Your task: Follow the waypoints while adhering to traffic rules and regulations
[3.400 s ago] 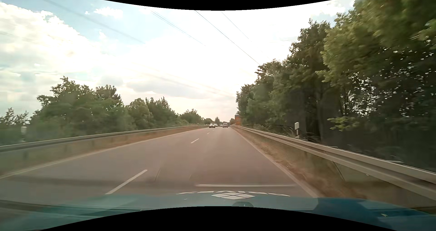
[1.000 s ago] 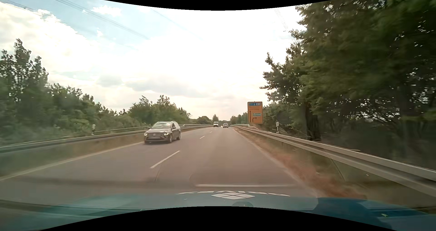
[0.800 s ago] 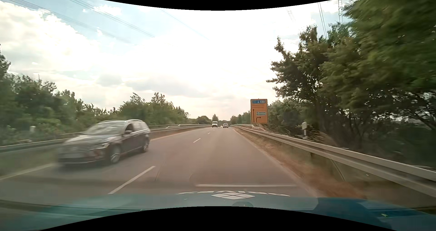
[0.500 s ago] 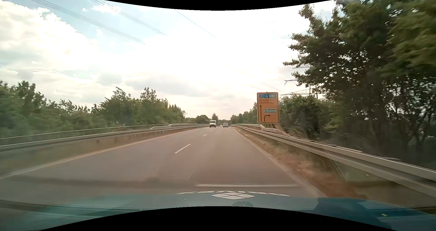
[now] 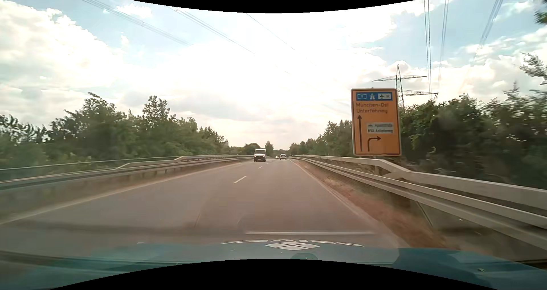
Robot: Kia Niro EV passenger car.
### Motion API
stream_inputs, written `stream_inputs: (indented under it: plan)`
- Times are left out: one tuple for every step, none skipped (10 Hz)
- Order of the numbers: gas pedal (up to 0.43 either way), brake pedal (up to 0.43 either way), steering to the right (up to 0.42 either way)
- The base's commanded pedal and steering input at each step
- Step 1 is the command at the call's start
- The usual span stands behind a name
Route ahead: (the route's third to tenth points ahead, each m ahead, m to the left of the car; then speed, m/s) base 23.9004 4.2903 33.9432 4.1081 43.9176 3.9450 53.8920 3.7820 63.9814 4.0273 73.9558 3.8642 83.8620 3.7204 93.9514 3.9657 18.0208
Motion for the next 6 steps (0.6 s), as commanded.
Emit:
stream_inputs:
  plan:
    - [0.197,0.000,-0.002]
    - [0.197,0.000,-0.002]
    - [0.197,0.000,-0.002]
    - [0.197,0.000,-0.002]
    - [0.197,0.000,-0.002]
    - [0.197,0.000,-0.002]
